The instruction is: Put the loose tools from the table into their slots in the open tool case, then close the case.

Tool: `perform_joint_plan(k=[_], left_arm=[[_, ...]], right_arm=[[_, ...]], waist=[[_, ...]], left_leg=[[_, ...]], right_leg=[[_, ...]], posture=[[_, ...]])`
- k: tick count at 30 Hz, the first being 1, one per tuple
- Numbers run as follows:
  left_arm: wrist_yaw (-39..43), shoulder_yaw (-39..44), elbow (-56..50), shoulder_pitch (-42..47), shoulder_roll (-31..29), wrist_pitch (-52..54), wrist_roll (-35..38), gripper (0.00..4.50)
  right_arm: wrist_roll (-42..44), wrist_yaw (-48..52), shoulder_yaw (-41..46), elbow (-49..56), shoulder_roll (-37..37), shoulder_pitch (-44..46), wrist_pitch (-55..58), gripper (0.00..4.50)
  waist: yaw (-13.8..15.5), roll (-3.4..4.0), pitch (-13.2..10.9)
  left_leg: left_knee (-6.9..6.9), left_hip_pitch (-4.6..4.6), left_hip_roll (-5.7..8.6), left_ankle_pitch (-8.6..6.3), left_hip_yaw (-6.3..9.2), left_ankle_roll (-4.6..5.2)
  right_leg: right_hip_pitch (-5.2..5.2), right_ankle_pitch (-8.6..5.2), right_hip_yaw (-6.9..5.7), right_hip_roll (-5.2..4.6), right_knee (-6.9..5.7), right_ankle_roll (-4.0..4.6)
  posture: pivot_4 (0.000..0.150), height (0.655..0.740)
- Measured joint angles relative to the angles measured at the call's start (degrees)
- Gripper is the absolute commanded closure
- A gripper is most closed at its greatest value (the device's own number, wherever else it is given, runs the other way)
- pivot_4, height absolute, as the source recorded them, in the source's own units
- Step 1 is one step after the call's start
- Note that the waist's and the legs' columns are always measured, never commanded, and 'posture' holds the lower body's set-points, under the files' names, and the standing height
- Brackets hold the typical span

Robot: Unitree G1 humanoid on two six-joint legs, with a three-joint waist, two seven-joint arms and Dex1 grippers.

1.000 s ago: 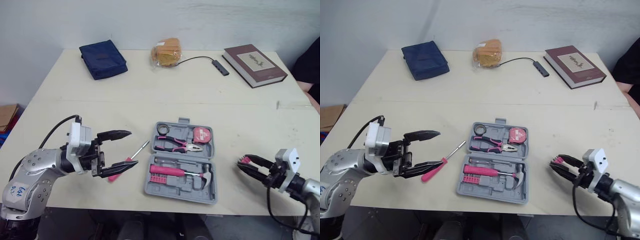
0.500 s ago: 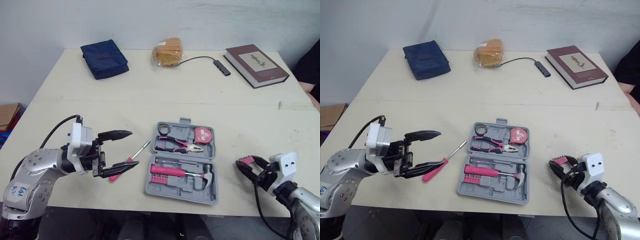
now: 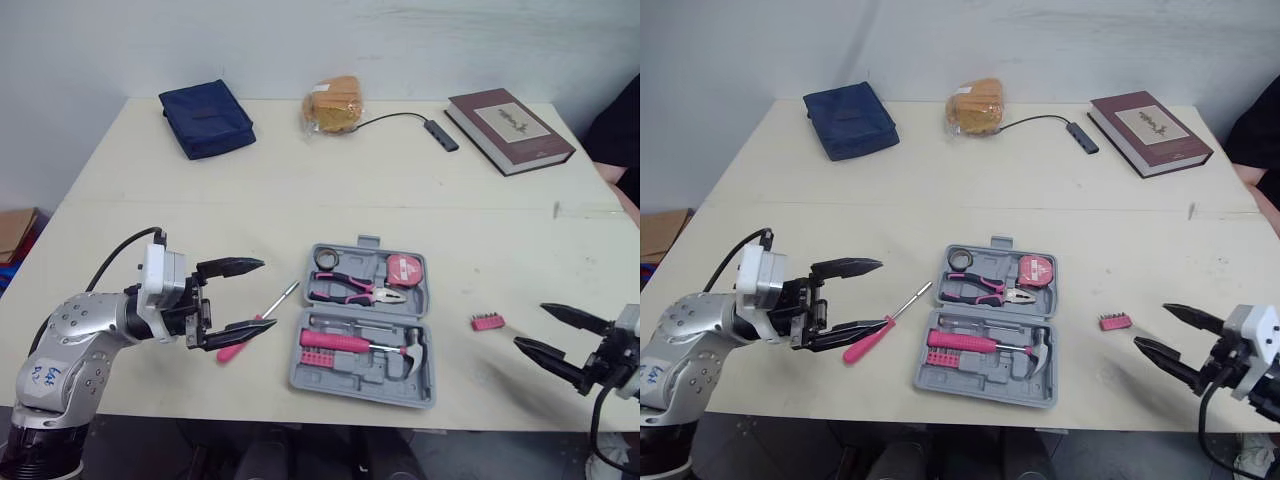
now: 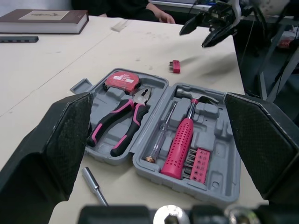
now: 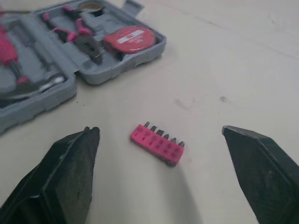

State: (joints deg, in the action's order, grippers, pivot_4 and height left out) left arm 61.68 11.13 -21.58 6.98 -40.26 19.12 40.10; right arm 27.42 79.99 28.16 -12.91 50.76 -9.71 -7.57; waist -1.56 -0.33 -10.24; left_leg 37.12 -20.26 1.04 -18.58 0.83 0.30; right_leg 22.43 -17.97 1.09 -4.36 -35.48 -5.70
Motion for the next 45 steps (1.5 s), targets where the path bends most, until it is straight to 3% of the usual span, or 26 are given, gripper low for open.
perform_joint_plan(k=[3,6,9,11,18,27,30,33,34,36,45], left_arm=[[0.06,-0.57,0.02,0.76,0.25,0.02,0.00,0.00],[0.09,-0.89,-0.03,1.76,0.24,0.12,0.00,0.00],[-0.10,-1.78,-0.04,2.50,0.31,0.54,-0.10,0.00],[-0.48,-2.15,-0.32,2.79,0.32,0.91,-0.06,0.00],[-1.85,-1.88,-3.11,-0.41,-0.12,2.63,0.28,0.00],[-2.09,-0.05,-4.72,-1.38,-1.17,3.51,1.10,0.00],[-1.91,0.38,-4.72,-2.04,-1.57,3.94,1.27,0.00],[-1.53,0.81,-4.72,-2.12,-1.69,4.01,1.36,0.00],[-1.44,0.87,-4.72,-2.10,-2.05,4.02,1.43,0.00],[-1.24,0.98,-4.72,-2.08,-2.39,4.05,1.54,0.00],[-0.29,0.87,-4.57,-1.06,-2.39,4.09,1.73,0.00]], right_arm=[[-2.77,6.92,-5.01,-10.90,3.29,8.07,-5.31,0.12],[-4.47,8.87,-15.52,-21.08,7.74,17.31,-10.82,0.12],[-7.03,9.31,-23.95,-31.96,6.88,30.38,-13.97,0.12],[-7.34,9.38,-27.45,-34.95,6.34,34.28,-15.39,0.12],[-6.68,9.56,-37.79,-42.15,6.28,39.20,-22.42,0.12],[-3.70,9.71,-42.28,-46.00,6.27,41.46,-26.18,0.12],[-1.23,9.78,-44.70,-45.75,6.45,41.14,-26.12,0.89],[1.13,9.86,-46.71,-44.88,6.46,40.47,-26.04,2.23],[1.84,9.91,-47.62,-44.72,6.46,40.46,-26.06,2.91],[2.23,9.94,-47.95,-44.80,6.46,40.46,-26.06,3.63],[6.51,9.83,-43.06,-38.98,6.44,35.06,-20.41,3.76]], waist=[[-0.11,-0.05,-0.05],[-0.13,0.03,-0.09],[-0.24,0.01,-0.13],[-0.08,0.03,-0.13],[0.06,0.02,-0.14],[0.01,0.02,-0.13],[0.00,-0.04,-0.10],[-0.30,-0.13,-0.06],[-0.53,-0.14,-0.05],[-0.57,-0.15,-0.05],[-0.01,-0.07,-0.09]], left_leg=[[0.02,0.03,-0.03,0.01,0.00,-0.01],[0.04,0.07,-0.03,0.03,-0.05,-0.06],[0.09,0.05,-0.05,0.13,-0.06,-0.23],[0.08,0.02,-0.05,0.18,-0.02,-0.33],[0.23,-0.15,-0.02,0.19,0.06,-0.37],[0.21,-0.07,-0.04,0.19,0.10,-0.37],[0.20,-0.06,-0.05,0.19,0.13,-0.37],[0.21,-0.02,-0.07,0.14,0.12,-0.28],[0.22,0.09,-0.07,0.08,0.09,-0.18],[0.22,0.16,-0.07,0.06,0.10,-0.15],[0.20,-0.05,-0.06,0.07,0.13,-0.17]], right_leg=[[0.00,0.00,0.01,0.03,-0.02,0.00],[0.03,0.00,0.05,0.04,-0.10,0.00],[0.06,0.00,0.06,0.08,-0.13,0.00],[0.07,0.00,0.03,0.08,-0.13,0.00],[0.03,0.01,-0.08,-0.03,0.08,-0.02],[-0.01,0.01,-0.09,-0.02,-0.03,-0.02],[-0.01,0.01,-0.10,-0.01,-0.02,-0.02],[-0.05,0.01,-0.09,-0.01,-0.04,-0.02],[-0.14,0.01,-0.06,-0.01,-0.04,-0.01],[-0.22,0.01,-0.07,-0.01,-0.04,-0.01],[0.02,0.01,-0.09,-0.05,-0.07,-0.01]], posture=[[0.150,0.7400],[0.150,0.7400],[0.150,0.7400],[0.150,0.7400],[0.150,0.7400],[0.150,0.7400],[0.150,0.7400],[0.150,0.7400],[0.150,0.7400],[0.150,0.7400],[0.150,0.7400]])
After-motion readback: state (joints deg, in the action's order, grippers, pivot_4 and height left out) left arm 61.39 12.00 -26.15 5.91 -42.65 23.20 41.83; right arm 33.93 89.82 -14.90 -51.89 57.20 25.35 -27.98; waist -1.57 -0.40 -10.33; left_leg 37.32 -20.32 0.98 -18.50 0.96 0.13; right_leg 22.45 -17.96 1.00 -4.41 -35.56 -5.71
